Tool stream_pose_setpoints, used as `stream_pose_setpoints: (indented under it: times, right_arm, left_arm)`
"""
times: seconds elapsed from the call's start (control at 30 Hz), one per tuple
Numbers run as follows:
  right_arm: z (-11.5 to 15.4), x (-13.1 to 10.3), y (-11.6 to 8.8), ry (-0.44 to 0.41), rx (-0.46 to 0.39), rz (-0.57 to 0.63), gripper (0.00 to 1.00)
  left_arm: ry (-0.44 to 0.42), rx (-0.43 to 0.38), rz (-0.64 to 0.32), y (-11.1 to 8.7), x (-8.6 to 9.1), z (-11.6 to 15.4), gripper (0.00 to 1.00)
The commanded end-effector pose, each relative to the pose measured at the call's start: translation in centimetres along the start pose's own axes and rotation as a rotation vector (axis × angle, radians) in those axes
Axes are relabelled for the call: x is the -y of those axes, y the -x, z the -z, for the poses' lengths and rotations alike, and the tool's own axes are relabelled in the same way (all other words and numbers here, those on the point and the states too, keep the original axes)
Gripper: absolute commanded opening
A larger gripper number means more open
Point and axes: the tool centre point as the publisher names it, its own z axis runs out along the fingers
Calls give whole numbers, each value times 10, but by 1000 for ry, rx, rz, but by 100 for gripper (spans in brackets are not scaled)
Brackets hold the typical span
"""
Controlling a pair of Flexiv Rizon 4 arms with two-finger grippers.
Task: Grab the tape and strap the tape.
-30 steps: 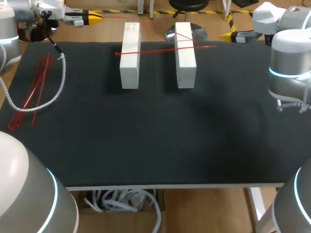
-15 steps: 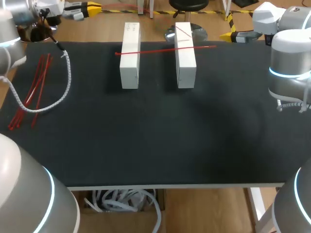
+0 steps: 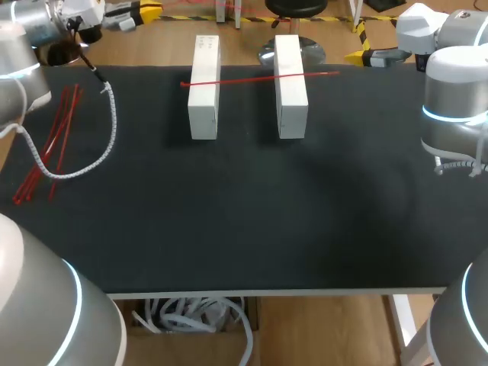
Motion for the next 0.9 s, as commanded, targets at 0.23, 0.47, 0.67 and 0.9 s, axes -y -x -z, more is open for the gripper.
stream_pose_setpoints:
  times: [0.23,0.47,0.67,0.9]
  right_arm:
    - [0,0,0,0,0,0,100]
    - [0,0,0,0,0,0,100]
    - [0,0,0,0,0,0,100]
    - [0,0,0,0,0,0,100]
  left_arm:
    - [-19,-8,-23,-3,16,-2,0]
    - [-29,-11,-14,-6,17,-5,0]
    - [17,22,-34,-7,20,-6,0]
    - [17,22,-34,-7,20,-6,0]
